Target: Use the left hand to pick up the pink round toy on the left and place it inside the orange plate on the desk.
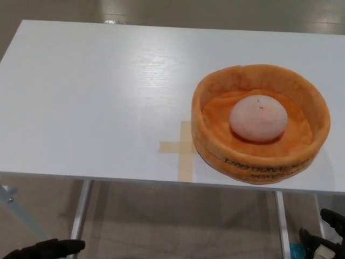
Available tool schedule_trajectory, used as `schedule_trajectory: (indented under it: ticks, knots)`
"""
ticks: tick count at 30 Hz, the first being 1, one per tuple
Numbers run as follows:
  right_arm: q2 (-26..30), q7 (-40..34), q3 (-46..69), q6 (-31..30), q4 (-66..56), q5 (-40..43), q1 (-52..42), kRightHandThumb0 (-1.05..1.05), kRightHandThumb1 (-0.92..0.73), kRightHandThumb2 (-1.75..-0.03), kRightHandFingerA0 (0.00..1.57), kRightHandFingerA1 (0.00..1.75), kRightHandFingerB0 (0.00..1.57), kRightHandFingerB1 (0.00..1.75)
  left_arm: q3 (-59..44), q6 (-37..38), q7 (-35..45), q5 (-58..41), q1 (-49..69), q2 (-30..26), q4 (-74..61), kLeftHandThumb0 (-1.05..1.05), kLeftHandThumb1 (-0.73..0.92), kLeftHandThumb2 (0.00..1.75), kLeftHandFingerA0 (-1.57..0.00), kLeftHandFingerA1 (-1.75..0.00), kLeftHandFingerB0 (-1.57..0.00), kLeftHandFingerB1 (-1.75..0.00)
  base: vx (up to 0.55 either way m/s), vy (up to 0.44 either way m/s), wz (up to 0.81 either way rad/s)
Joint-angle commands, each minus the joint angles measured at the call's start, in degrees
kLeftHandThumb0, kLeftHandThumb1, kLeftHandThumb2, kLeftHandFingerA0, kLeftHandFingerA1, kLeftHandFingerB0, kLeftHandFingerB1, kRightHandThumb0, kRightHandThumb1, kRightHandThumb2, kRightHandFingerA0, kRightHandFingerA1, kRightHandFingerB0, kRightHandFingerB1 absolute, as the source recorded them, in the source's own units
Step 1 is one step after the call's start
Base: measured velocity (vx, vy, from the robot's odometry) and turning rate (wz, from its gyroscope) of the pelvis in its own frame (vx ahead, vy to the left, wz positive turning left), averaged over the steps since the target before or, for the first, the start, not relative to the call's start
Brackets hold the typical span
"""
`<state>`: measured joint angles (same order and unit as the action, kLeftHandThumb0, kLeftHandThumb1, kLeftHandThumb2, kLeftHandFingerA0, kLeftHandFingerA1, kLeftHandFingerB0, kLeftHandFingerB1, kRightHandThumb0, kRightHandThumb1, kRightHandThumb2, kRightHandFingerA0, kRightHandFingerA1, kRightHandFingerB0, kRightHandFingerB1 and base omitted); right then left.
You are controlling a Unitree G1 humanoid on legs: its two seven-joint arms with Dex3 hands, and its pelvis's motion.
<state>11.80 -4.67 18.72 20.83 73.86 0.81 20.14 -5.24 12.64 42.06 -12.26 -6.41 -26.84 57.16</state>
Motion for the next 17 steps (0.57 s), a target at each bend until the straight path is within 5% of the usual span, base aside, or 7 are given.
schedule_trajectory:
  ticks: [1,3,17]
  knots:
    - [0.45,0.83,0.31,-1.35,0.88,1.2,-1.75,-0.25,-0.41,-0.73,0.3,0.89,0.22,0.71,-7.12,-3.33,-19.24,-2.16,-5.45,6.36,15.26,-0.36,0.5,0.56,-0.38,-0.36,-0.37,-0.33,0.0,0.0,0.0]
    - [0.55,0.86,0.08,-1.96,1.01,0.97,-1.75,-0.27,-0.42,-0.74,0.32,0.82,0.23,0.66,-8.54,-2.5,-21.28,-2.54,-6.2,7.32,15.83,-0.4,0.5,0.65,-0.26,-0.38,-0.27,-0.35,0.0,0.0,0.0]
    - [0.9,0.81,-0.69,-3.95,1.43,0.34,-1.47,-0.31,-0.35,-0.81,0.34,0.8,0.28,0.71,-13.24,-0.41,-20.96,-0.66,-8.19,8.32,17.19,-0.42,0.54,0.67,-0.26,-0.39,-0.29,-0.36,0.0,0.0,0.0]
